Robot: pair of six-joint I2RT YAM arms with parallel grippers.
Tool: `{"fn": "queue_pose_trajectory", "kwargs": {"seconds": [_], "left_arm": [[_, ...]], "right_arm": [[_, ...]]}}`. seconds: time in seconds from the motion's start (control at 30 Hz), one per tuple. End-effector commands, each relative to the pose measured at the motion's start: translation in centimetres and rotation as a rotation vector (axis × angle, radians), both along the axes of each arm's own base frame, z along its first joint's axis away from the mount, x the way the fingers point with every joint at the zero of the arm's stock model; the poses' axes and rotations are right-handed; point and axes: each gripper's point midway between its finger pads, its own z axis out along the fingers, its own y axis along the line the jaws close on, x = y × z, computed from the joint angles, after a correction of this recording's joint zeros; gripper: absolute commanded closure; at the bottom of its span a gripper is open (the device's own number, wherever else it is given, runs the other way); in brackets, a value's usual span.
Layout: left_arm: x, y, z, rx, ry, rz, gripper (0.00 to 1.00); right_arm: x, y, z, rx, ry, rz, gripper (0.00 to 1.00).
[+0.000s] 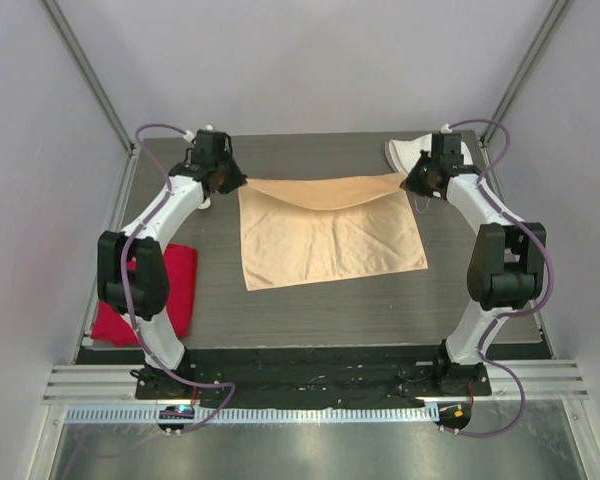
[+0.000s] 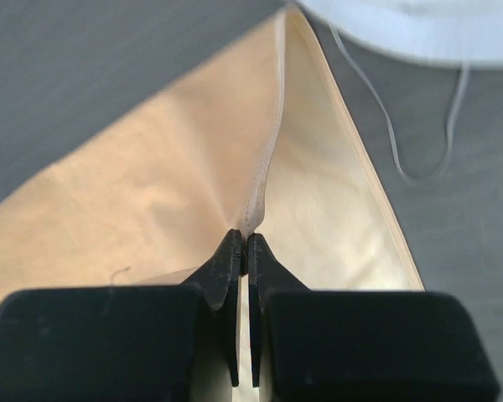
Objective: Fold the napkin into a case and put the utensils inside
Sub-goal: Fold and flatten the napkin at the center of the board.
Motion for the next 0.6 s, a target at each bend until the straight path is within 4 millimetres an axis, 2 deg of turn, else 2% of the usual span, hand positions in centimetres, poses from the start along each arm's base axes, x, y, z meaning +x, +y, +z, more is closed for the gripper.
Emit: {"fn": "queue_pose_trajectory", "kwargs": {"seconds": [0.0,0.03,0.07,0.1,0.13,0.17,0.3,0.33,0.4,0.57], "left_arm": [[-6.5,-1.1,-1.5,-0.022,0.134,-0.071,1.00],[-8.3,-0.8,-3.6,-0.006,0.191,-0.076,1.00],[-9.5,-0.6,-3.4,-0.008,0.192,-0.079,1.00],[-10.5,-0.5,-4.0,-0.007,0.211,-0.082,1.00],[-12.2,-0.2,-5.8,0.002,0.256,-0.084,1.00],[-12.9,0.0,-6.0,0.000,0.262,-0.082,1.00],[-15.7,0.2,-6.7,-0.004,0.292,-0.088,1.00],[-16.4,0.1,-7.5,0.000,0.312,-0.090,1.00],[-17.1,-0.3,-7.7,-0.013,0.321,-0.102,1.00],[-18.6,-0.4,-8.5,0.014,0.351,-0.111,1.00]], "right_arm": [[-5.9,-0.5,-0.1,0.001,0.068,-0.034,0.99],[-7.3,-0.8,-0.9,-0.026,0.105,-0.030,0.99],[-8.3,-1.2,-0.5,-0.045,0.101,-0.034,0.99],[-9.9,-1.7,-1.8,-0.068,0.143,-0.046,0.99],[-11.0,-1.9,-2.2,-0.079,0.166,-0.050,0.99],[-11.7,-2.6,-1.7,-0.110,0.156,-0.064,0.99],[-15.8,-2.7,-5.1,-0.125,0.262,-0.052,0.99],[-16.3,-2.7,-5.5,-0.123,0.272,-0.050,0.99],[-17.0,-2.5,-6.2,-0.114,0.286,-0.045,0.99],[-17.8,-3.6,-6.4,-0.171,0.301,-0.061,0.99]]}}
